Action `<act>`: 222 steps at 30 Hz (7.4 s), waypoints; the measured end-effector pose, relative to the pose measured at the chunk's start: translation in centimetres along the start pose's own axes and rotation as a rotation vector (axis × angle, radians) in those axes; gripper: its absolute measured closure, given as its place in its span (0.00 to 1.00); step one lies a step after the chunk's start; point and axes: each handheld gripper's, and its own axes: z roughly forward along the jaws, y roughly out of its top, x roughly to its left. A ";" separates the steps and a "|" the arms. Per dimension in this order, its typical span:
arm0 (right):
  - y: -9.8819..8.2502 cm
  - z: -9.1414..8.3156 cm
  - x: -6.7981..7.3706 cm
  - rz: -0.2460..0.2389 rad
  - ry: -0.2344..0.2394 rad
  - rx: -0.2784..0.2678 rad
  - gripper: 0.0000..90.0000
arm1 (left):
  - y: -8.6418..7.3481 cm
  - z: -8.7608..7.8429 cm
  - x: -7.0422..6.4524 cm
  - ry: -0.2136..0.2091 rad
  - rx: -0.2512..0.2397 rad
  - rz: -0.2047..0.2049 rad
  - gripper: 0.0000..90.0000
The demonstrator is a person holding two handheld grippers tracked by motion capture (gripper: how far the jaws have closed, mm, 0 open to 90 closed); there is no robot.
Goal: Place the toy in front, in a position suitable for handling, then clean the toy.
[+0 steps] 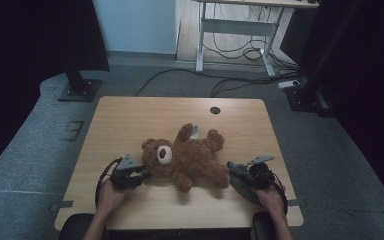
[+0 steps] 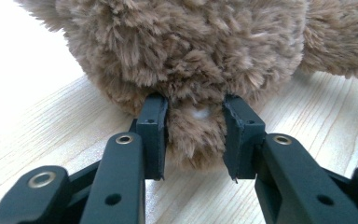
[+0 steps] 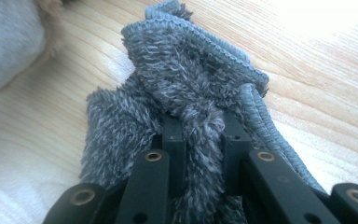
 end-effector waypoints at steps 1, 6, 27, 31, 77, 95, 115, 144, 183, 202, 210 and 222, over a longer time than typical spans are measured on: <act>0.0 0.0 0.0 0.000 0.000 0.000 0.86 | 0.0 0.0 0.0 0.000 0.000 0.000 0.70; 0.1 -1.4 -0.5 0.029 0.009 -0.040 0.86 | -0.1 0.1 0.0 -0.003 0.005 -0.003 0.68; 6.1 -7.8 -1.4 0.002 0.032 -0.223 0.86 | 0.0 0.1 0.1 -0.003 -0.008 -0.009 0.68; 8.2 -7.9 -0.8 -0.016 0.050 -0.239 0.86 | -0.1 0.1 0.1 -0.004 -0.006 -0.006 0.68; 17.0 3.3 3.9 -0.160 0.052 -0.092 0.86 | -0.1 1.3 -0.9 0.042 0.075 0.068 0.85; 14.4 3.8 -0.1 -0.073 -0.012 -0.053 0.86 | -0.2 1.3 -0.7 0.035 0.074 0.067 0.85; 15.9 -3.8 1.2 -0.096 0.016 -0.206 0.86 | -0.2 1.4 -0.7 0.037 0.083 0.066 0.84; 20.6 4.1 12.7 -0.337 0.202 -0.063 0.86 | -0.2 1.4 -0.5 0.020 0.078 0.040 0.84; 14.0 1.0 4.1 -0.165 0.048 -0.065 0.86 | -0.1 1.4 -0.3 -0.002 0.076 0.006 0.86; 15.9 -5.8 7.8 -0.252 0.112 -0.197 0.86 | -0.1 1.3 -0.1 -0.013 0.063 -0.009 0.85; 17.9 -2.4 12.1 -0.313 0.195 -0.166 0.86 | -0.1 1.3 -0.1 -0.015 0.058 -0.013 0.85; 17.1 1.5 14.2 -0.371 0.186 -0.095 0.86 | 0.0 1.3 -0.1 -0.002 0.054 -0.012 0.86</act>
